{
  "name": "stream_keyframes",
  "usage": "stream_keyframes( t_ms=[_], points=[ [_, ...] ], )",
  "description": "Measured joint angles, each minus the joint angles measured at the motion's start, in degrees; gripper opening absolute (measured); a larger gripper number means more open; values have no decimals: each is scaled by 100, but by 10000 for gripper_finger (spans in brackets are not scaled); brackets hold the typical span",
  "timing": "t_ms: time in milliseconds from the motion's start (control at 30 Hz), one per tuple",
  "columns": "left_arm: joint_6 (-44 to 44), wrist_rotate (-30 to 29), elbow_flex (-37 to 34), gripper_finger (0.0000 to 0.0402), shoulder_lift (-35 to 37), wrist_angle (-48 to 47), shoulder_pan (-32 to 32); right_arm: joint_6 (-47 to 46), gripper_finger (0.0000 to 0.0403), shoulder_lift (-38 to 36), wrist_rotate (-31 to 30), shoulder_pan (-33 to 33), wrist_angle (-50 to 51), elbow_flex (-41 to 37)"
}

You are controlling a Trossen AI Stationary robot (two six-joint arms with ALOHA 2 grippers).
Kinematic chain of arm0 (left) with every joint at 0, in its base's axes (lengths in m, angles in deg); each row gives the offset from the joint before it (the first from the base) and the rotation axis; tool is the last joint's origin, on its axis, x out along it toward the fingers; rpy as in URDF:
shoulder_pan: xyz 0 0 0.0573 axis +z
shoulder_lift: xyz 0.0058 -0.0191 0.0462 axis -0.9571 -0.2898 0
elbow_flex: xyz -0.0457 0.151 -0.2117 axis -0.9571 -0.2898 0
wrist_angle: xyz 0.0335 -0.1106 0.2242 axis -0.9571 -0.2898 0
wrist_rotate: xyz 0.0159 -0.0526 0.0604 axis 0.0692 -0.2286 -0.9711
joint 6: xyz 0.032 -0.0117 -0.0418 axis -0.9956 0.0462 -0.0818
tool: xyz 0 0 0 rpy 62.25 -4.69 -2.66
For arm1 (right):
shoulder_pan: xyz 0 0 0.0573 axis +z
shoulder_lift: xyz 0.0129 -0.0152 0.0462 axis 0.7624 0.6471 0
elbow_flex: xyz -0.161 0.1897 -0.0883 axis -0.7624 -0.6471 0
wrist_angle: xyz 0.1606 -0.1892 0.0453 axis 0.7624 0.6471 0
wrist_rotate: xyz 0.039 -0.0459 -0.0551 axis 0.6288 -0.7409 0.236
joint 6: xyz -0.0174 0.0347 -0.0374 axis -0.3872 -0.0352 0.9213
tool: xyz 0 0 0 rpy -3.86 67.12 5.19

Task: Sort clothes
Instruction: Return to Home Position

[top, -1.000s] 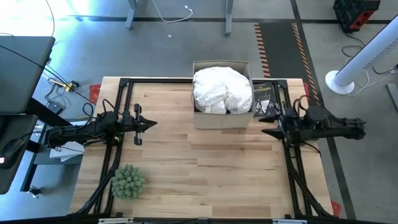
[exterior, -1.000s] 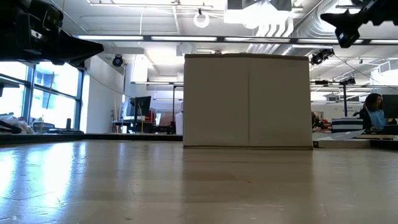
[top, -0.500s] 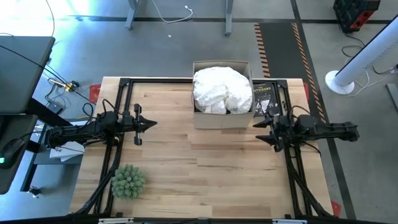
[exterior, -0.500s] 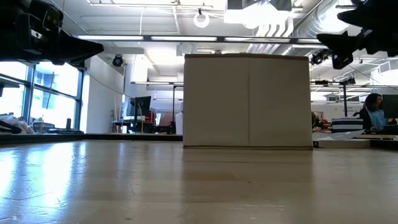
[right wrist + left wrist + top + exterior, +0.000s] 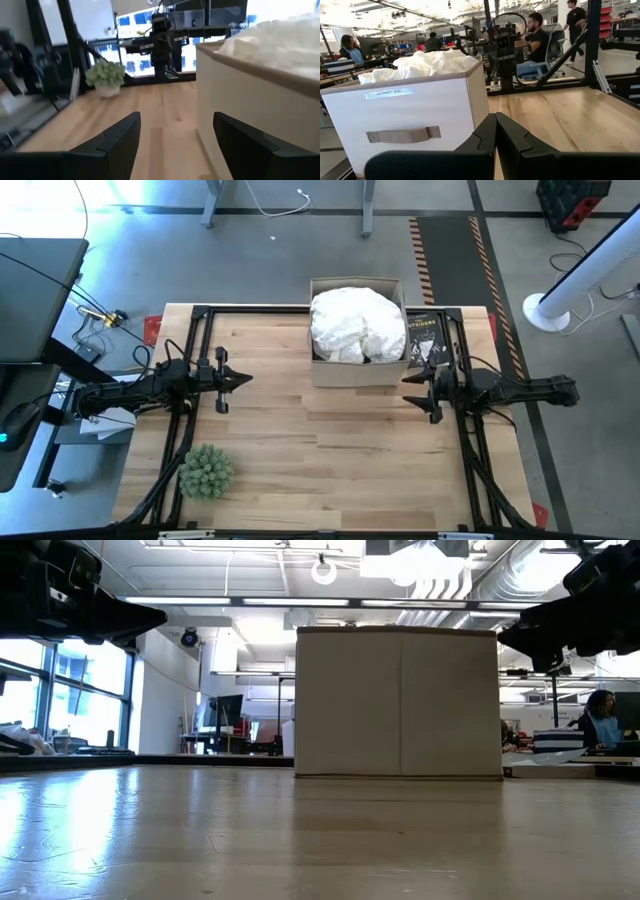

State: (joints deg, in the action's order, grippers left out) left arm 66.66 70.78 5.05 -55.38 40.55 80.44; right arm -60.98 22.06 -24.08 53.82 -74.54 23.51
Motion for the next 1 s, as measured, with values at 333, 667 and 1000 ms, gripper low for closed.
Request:
stream_keyframes(
  t_ms=[333, 667, 1000],
  points=[
    [-1, -28, 0, 1, 1, 0, -145, 551, 247, 11, 2, 0, 4, 0],
    [-2, 4, 2, 1, 116, 0, -793, 545, 247, 11, 4, 0, 6, 2],
    [-1, 0, 0, 1, 187, 17, -807, 542, 247, 11, 7, 0, 9, 2]
  ],
)
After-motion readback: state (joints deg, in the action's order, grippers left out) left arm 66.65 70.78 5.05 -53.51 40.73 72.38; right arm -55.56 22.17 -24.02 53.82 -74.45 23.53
